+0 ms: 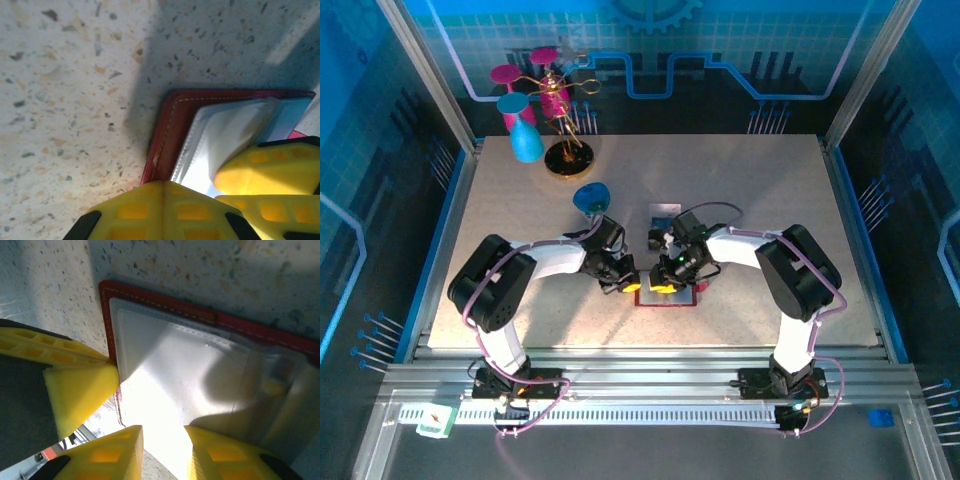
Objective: Take the credit cards out of the card holder
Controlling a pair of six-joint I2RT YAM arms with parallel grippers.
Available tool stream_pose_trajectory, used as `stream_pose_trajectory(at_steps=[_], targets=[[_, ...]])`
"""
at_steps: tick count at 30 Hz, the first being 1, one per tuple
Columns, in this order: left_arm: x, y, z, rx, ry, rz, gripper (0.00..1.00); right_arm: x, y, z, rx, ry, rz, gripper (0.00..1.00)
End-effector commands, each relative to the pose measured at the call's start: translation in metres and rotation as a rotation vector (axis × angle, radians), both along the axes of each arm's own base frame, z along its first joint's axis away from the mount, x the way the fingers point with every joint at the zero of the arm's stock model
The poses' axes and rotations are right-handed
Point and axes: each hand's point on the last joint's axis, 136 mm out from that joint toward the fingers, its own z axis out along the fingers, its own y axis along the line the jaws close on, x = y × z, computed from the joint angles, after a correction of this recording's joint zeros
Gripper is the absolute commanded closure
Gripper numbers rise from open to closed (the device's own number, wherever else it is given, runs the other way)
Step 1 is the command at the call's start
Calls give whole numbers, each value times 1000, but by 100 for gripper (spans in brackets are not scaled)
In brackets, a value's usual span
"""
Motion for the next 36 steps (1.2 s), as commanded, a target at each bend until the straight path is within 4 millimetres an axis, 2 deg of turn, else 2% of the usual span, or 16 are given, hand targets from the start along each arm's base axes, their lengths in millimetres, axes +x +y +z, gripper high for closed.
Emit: stream_pose_trajectory(at_steps=[1,8,18,24,28,33,36], targets=[[-14,10,-20,65,57,-19,95,-12,-12,-5,-86,14,21,72],[-19,12,-30,88,88,-31,95,-12,-15,1,-92,1,20,71],[-19,16,-29,116,91,-41,95,-9,-27,7,-97,-30,3,71],[-20,17,-31,120,98,-42,95,-9,-32,-1,-51,-15,-29,71],[-16,15,-24,117,81,-40,95,-11,-35,-6,-22,1,-60,71],[-10,13,-14,108,52,-43,95,-4,-34,10,3,-52,-70,72],[-3,7,-1,78,20,-40,95,-5,-35,3,-5,-37,-68,74]])
